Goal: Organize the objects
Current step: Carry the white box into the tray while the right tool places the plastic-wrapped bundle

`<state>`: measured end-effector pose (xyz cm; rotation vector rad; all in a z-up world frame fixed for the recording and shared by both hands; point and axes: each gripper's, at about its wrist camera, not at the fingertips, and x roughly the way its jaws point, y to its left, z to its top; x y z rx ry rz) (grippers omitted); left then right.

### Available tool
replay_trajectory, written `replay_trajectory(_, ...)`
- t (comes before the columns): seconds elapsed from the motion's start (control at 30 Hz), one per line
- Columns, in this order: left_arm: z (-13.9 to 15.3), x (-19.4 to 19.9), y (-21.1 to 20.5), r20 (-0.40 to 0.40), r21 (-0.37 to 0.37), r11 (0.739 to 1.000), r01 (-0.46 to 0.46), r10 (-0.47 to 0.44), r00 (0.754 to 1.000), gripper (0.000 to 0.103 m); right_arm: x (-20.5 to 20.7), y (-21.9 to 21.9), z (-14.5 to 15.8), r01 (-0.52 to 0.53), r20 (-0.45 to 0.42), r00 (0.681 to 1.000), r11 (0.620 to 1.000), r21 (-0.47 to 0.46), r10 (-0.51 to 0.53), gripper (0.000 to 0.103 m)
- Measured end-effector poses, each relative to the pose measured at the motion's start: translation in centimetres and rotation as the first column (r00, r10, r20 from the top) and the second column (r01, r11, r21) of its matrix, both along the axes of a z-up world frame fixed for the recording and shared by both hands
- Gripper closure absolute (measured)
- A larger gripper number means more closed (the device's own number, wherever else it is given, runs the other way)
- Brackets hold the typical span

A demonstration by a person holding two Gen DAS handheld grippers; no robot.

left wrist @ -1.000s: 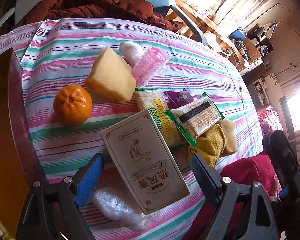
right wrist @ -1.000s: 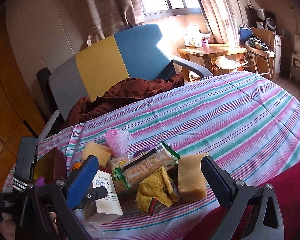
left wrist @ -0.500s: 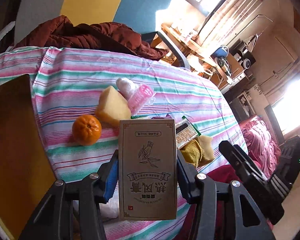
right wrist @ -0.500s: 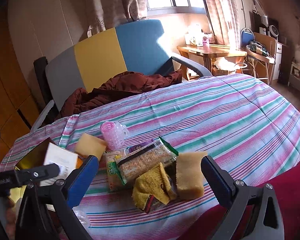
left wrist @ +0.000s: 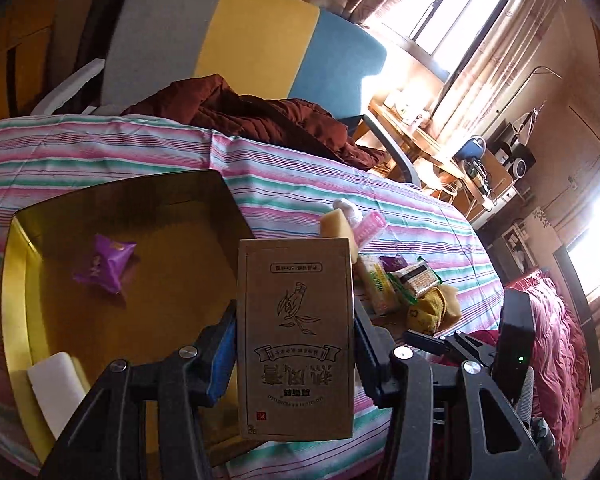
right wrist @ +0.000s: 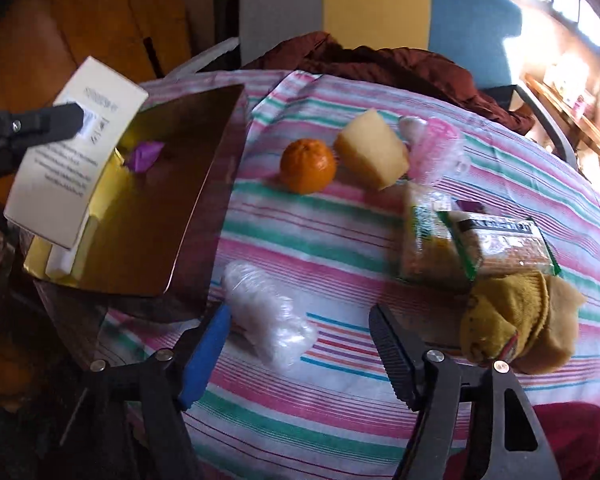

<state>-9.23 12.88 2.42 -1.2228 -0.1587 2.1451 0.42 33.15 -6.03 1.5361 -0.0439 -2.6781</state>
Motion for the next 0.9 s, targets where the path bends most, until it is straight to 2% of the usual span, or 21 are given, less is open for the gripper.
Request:
replay_trajectory(0.07, -0.3, 0.2, -1.5, -0.001, -0.002, 1.000, -0.027, 0.027, 1.000, 0.051, -0.4, -0.9, -0.6, -0.043, 0.034, 0.999, 0.999, 0.017, 0.042, 0.032)
replay_trajectory(0.13, -0.7, 0.2, -3.3, 0.004, 0.000, 0.998, -0.059, 0.059, 0.998, 0.051, -1.0, -1.6, -1.4, -0.074, 0.064, 0.995, 0.996, 0.039, 0.072, 0.038)
replay_trajectory(0.2, -1.0, 0.3, -5.2, 0.007, 0.002, 0.996, -0.095, 0.095, 0.995, 0.051, -1.4, -1.9, -2.2, -0.080, 0.090, 0.993, 0.995, 0.067, 0.074, 0.059)
replay_trajectory(0.27, -1.3, 0.3, -7.1, 0.017, 0.003, 0.991, -0.132, 0.131, 0.991, 0.051, -1.6, -1.6, -2.6, -0.075, 0.092, 0.993, 0.996, 0.040, 0.071, 0.066)
replay_trajectory(0.43, -2.5, 0.1, -11.6, 0.040, 0.008, 0.974, -0.227, 0.227, 0.973, 0.051, -0.8, -0.1, -1.2, 0.009, 0.042, 0.999, 1.000, 0.023, -0.010, 0.066)
replay_trajectory(0.6, -2.7, -1.1, -14.9, 0.035, 0.001, 0.949, -0.315, 0.314, 0.949, 0.051, 0.2, 1.1, 2.2, 0.066, -0.045, 0.997, 0.998, -0.018, -0.067, 0.066)
replay_trajectory(0.73, -2.6, -3.0, -15.5, 0.001, -0.036, 0.938, -0.346, 0.346, 0.938, 0.051, 0.2, -1.0, 4.6, 0.019, -0.098, 0.995, 0.999, -0.045, -0.023, 0.066)
replay_trajectory(0.9, -2.1, -5.8, -13.9, -0.081, -0.117, 0.937, -0.329, 0.321, 0.943, 0.051, -1.3, -5.8, 5.9, -0.080, -0.128, 0.989, 0.993, -0.089, 0.068, 0.066)
